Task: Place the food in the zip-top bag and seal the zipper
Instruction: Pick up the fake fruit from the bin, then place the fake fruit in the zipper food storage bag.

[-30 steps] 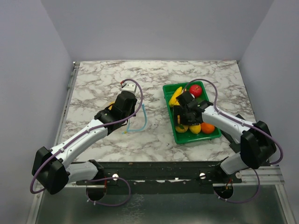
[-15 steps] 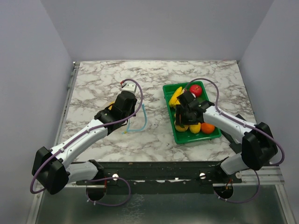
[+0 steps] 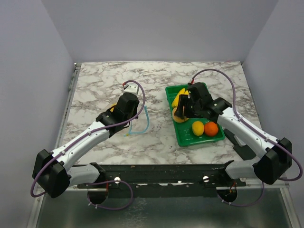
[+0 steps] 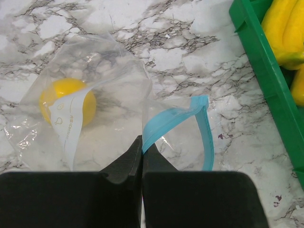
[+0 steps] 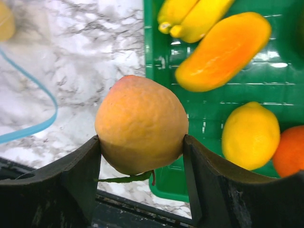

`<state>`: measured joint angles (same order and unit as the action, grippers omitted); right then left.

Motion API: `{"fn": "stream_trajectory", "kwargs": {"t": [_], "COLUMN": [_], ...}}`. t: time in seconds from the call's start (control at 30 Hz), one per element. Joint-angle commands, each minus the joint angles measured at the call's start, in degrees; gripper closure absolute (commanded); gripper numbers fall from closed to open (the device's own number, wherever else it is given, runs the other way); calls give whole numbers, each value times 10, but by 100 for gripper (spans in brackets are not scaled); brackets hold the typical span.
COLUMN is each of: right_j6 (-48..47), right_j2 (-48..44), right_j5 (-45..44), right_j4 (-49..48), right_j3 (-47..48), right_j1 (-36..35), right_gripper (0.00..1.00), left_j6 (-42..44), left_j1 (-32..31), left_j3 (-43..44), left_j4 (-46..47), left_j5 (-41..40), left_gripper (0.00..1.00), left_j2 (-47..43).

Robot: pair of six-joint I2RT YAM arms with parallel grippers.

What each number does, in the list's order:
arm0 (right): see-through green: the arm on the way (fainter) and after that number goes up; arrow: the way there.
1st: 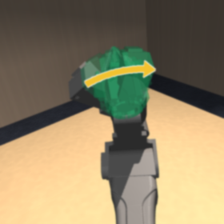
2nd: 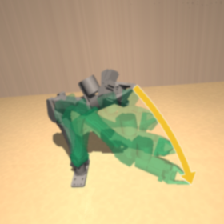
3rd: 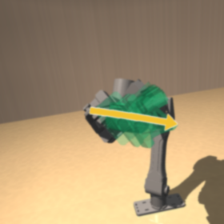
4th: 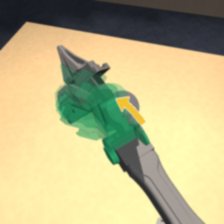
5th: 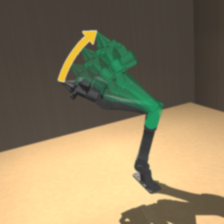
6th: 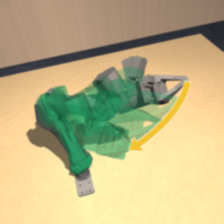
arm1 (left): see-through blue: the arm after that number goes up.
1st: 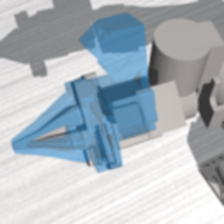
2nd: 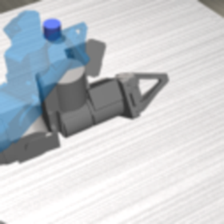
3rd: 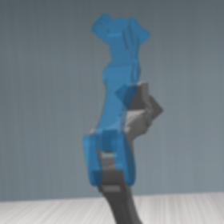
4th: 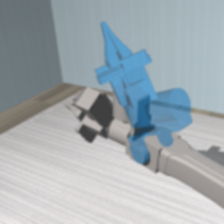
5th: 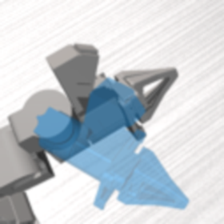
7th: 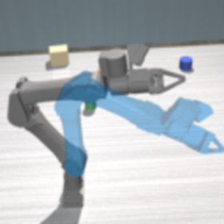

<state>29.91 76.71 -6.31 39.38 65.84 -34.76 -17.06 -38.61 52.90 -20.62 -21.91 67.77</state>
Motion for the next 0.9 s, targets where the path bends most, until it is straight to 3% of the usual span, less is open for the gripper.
{"fn": "stream_trajectory", "kwargs": {"t": [0.0,0.37,0.87], "right_j6": [-6,35,63], "right_j2": [-14,-1,119], "right_j5": [86,191,154], "right_j4": [-33,-126,-174], "right_j3": [5,1,81], "right_j1": [0,-29,-118], "right_gripper": [63,63,63], "left_j6": [2,1,2], "left_j1": [3,6,8], "left_j3": [-5,-4,-4], "left_j4": [10,11,11], "left_j5": [13,15,20], "left_gripper": [100,100,100], "left_j2": [-3,-1,-5]}}
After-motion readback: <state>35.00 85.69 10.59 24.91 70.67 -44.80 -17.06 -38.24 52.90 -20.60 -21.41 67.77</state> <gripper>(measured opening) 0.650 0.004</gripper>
